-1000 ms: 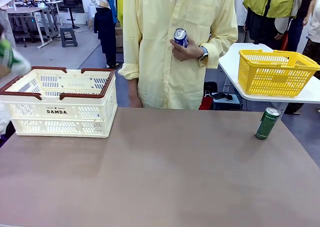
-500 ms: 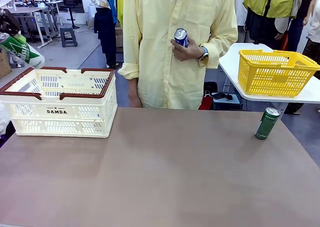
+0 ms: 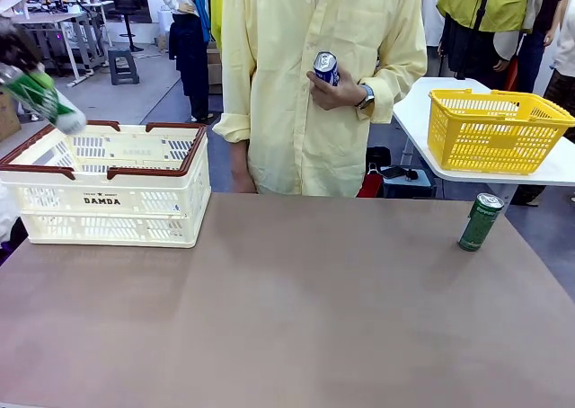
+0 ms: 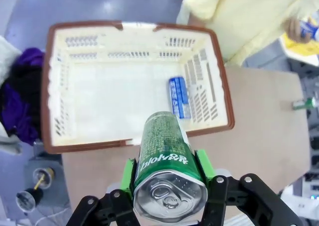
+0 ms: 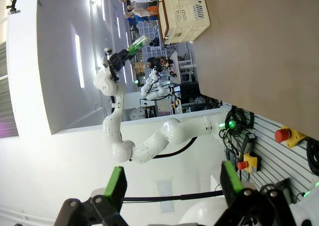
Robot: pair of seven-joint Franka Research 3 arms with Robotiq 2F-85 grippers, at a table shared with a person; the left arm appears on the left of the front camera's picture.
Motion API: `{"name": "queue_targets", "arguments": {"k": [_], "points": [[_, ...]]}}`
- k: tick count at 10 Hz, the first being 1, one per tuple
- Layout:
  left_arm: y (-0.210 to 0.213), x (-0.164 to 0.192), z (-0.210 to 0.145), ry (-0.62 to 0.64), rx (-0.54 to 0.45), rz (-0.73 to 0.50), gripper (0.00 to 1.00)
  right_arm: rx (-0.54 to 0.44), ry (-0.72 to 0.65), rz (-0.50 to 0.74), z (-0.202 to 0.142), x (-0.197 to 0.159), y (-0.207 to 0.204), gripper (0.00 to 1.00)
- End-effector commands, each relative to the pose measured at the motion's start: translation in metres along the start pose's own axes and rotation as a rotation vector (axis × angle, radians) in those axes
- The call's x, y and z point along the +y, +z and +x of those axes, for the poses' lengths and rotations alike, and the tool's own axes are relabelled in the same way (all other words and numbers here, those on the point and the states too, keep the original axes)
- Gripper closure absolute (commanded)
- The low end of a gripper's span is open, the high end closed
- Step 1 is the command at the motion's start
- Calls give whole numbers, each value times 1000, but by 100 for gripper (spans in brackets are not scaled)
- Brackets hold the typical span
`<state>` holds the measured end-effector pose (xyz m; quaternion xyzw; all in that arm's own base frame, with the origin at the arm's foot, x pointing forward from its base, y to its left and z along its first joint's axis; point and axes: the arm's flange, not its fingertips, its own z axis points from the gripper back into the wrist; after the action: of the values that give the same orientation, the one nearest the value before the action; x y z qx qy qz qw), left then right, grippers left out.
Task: Place the drinks into the Shopping basket.
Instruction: Pick up one drink and place it into the Shopping basket.
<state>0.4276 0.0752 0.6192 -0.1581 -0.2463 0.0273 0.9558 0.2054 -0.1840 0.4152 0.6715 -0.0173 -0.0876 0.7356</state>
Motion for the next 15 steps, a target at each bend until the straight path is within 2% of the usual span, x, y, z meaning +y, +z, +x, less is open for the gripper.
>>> {"name": "queue_targets", "arguments": {"k": [1,2,4,5,7,8,10,12,15], "points": [[-39,0,38,-57,102,42,100,3,7,2,0,2,1,0],[-61,-3,44,-61,93,73,100,3,7,2,0,2,1,0],[-105,-15,47,-85,163,135,100,3,7,2,0,2,1,0],[-120,-18,47,-77,146,188,100,3,7,2,0,2,1,0],[-158,-28,41,-117,228,226,100,3,7,2,0,2,1,0],[-177,-30,39,-137,270,223,100,3,7,2,0,2,1,0],[-216,-36,25,-213,278,215,100,3,7,2,0,2,1,0],[-239,-38,11,-244,294,170,100,3,7,2,0,2,1,0],[-257,-41,6,-259,340,225,100,3,7,2,0,2,1,0]]}}
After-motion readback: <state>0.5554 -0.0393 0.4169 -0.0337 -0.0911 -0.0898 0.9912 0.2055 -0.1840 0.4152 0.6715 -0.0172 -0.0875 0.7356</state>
